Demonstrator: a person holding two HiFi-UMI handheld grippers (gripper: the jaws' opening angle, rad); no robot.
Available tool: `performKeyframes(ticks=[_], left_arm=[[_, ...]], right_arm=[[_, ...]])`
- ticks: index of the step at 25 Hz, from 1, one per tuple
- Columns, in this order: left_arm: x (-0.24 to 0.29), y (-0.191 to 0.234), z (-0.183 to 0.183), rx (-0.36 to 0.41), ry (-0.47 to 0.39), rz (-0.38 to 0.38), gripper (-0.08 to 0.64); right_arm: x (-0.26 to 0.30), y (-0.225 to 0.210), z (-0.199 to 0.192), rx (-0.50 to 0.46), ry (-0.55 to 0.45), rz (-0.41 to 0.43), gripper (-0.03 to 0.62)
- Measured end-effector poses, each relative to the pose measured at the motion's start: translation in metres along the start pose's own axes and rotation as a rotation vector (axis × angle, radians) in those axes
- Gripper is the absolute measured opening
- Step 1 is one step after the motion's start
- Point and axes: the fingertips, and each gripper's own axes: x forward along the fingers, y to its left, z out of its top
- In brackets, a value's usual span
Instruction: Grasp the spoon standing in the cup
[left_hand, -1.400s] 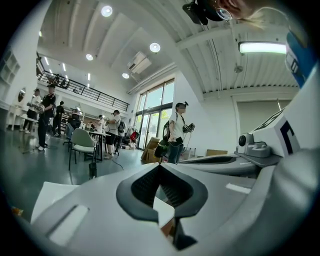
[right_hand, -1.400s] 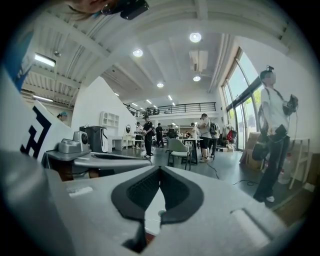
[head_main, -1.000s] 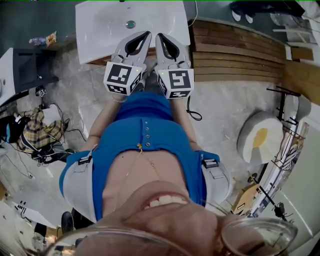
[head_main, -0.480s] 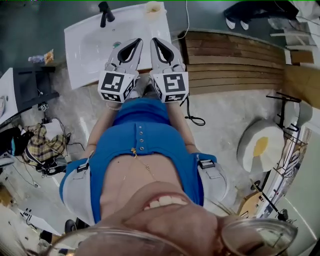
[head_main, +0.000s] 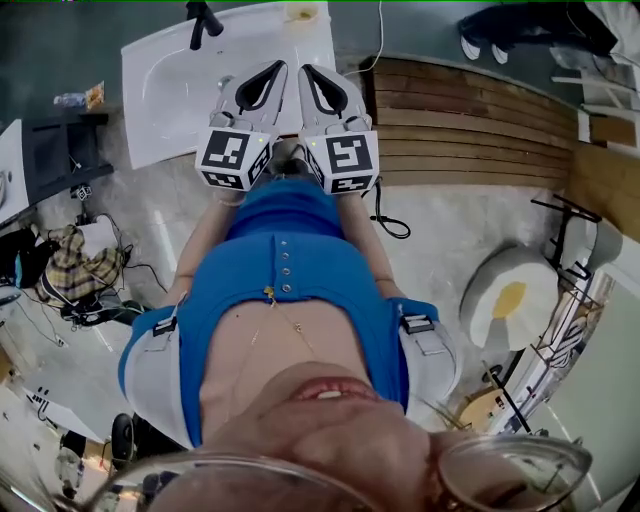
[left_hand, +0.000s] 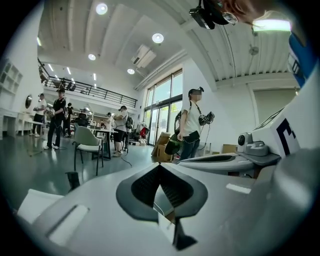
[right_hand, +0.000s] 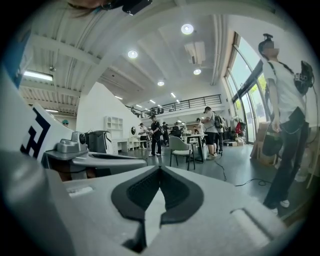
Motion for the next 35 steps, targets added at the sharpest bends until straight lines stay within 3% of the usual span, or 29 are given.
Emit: performKeyframes(ticks=[7, 28, 35], left_arm=[[0.008, 0.016, -0.007, -0.021, 0.018, 0.01, -0.002], [0.026, 0.076, -0.001, -0.035, 0.052, -0.218, -0.002], [0.039, 0.086, -0.01, -0.021, 0.105, -0.268, -0.002]], right_arm=[[0.017, -0.003, -0.002, 0.0, 0.02, 0.008, 0.002], [0.081, 0.015, 0.002, 0.013, 0.064, -0.176, 0.002], [0.086, 0.005, -0.002, 0.028, 0.09, -0.248, 0.002]])
